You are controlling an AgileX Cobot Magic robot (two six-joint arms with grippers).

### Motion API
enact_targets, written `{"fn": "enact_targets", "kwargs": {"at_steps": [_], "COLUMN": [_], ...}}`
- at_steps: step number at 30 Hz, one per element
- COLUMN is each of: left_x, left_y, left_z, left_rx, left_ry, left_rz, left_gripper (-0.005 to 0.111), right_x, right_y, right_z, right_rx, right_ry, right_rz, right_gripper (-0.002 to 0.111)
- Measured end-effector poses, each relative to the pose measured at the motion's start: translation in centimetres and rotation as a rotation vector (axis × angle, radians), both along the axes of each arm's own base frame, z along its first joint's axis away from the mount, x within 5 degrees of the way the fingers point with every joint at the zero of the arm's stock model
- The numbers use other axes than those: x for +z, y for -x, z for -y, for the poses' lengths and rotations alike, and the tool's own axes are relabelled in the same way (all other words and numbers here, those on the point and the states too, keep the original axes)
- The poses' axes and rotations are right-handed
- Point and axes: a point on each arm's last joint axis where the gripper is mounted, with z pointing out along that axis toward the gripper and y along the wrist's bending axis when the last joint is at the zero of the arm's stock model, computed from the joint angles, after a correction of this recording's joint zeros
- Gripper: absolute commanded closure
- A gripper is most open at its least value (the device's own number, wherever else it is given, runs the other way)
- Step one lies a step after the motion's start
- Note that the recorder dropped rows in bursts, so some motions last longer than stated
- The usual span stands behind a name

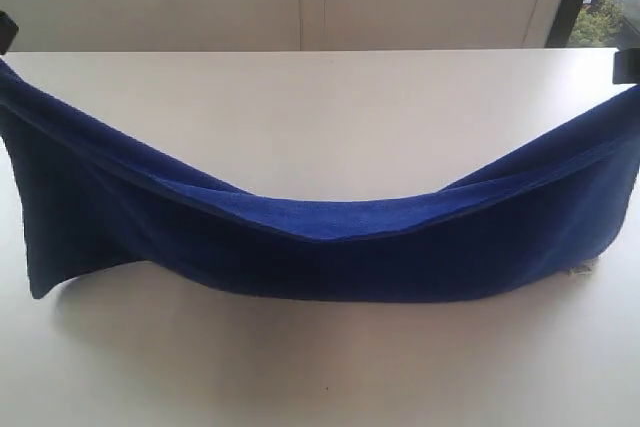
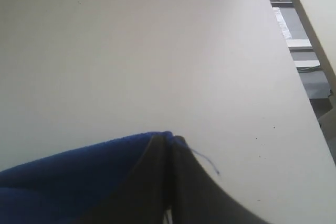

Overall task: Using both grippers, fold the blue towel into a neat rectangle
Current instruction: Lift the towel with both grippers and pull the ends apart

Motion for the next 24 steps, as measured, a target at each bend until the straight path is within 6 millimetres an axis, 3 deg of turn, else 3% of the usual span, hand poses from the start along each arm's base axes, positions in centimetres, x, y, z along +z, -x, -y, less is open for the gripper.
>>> {"fn": "enact_targets", "kwargs": {"at_steps": [3, 7, 13, 19, 24], "left_x": [-0.2, 1.3, 4.3, 5.5, 4.6], "left_y": [0.3, 2.4, 8.5, 14.3, 15.4], "left_z": [-0.2, -1.1, -2.8, -4.5, -4.9], "left_rx": [0.015, 0.023, 0.002, -0.065, -0.066], "left_ry": [-0.001, 0.028, 0.194, 0.262, 0.272], "left_rz": [-0.015, 0.03, 0.133, 0.174, 0.175], "left_gripper": [0.107, 0.107, 0.107, 0.107, 0.107], "right_x": [0.3, 2.1, 4.4, 5.2, 4.4], "right_y": [0.5, 3.0, 8.7, 13.5, 13.7], "right_z": [0.1, 0.6, 1.7, 2.0, 2.0], "right_rx": [-0.011, -0.025, -0.057, -0.042, -0.05], "right_ry": [-0.009, -0.025, -0.067, -0.174, -0.175], "right_rz": [0.007, 0.08, 0.194, 0.276, 0.193], "right_gripper": [0.108, 0.108, 0.108, 0.108, 0.108]}}
